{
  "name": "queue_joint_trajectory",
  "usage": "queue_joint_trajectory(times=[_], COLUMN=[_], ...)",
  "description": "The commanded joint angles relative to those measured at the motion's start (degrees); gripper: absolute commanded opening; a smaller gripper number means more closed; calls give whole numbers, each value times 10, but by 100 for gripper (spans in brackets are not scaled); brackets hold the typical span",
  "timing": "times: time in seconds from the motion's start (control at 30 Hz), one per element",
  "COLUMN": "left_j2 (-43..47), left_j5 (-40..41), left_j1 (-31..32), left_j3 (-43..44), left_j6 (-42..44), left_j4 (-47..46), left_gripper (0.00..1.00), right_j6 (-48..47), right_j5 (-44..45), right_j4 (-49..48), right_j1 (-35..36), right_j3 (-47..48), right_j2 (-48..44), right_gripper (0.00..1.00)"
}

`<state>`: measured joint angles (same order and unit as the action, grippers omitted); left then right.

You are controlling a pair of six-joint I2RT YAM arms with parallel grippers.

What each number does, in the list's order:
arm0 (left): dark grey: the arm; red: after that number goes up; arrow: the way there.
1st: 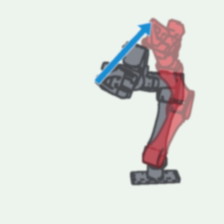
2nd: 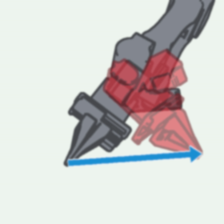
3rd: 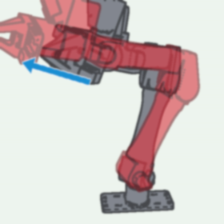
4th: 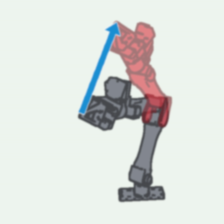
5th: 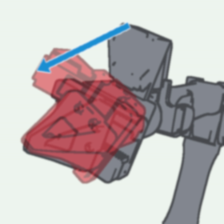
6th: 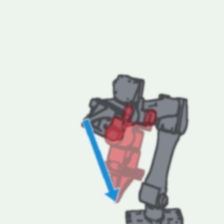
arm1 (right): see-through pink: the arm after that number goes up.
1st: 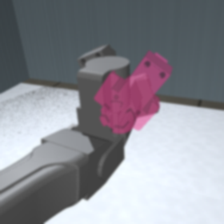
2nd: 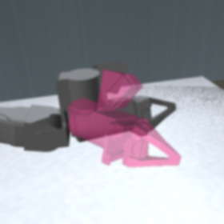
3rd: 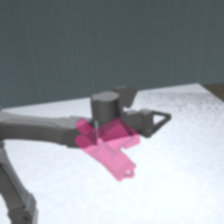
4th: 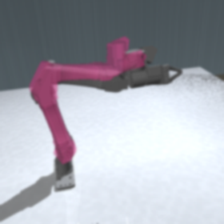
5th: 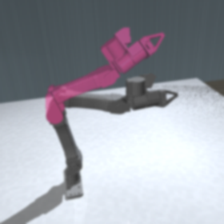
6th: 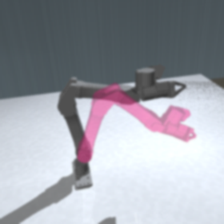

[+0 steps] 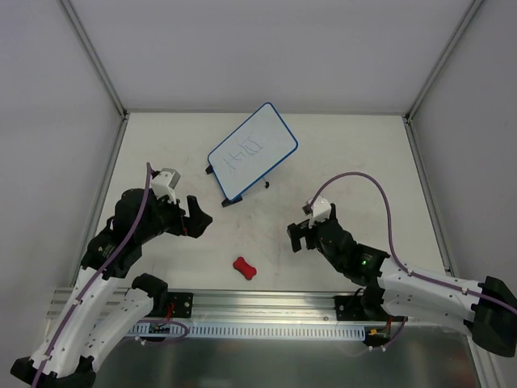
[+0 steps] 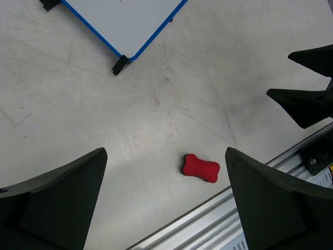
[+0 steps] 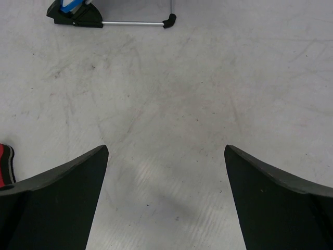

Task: Erase the whiteboard

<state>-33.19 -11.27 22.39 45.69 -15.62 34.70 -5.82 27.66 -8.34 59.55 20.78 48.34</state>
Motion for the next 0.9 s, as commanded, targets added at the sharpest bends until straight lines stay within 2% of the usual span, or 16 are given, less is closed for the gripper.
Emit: queue_joint_trajectory(times=[0.0, 0.1, 0.23, 0.37, 0.5, 0.63, 0.87], left_j2=[-3, 0, -16, -26, -22, -18, -3], left_j5=[5, 5, 18, 25, 31, 34, 21], left_j1=[-7, -6, -7, -6, -6, -5, -5], left_j3=[0, -1, 9, -1, -24, -36, -50], left_j6=[2, 1, -49, -113, -184, -201, -218], left_j4=[-5, -5, 2, 6, 5, 5, 4], left_gripper=[99, 99, 99, 99, 99, 99, 99], right_j6=[-7, -15, 7, 57, 121, 172, 245], right_j5=[-14, -73, -141, -254, -341, -394, -417], right_j4=[-41, -50, -58, -100, -126, -154, -242], right_j1=[-3, -12, -43, -139, -196, -236, -280], right_j3=[-9, -15, 2, 9, 55, 125, 204], right_j2=[-17, -18, -4, -1, 38, 110, 217], right_gripper=[99, 99, 99, 99, 99, 99, 97])
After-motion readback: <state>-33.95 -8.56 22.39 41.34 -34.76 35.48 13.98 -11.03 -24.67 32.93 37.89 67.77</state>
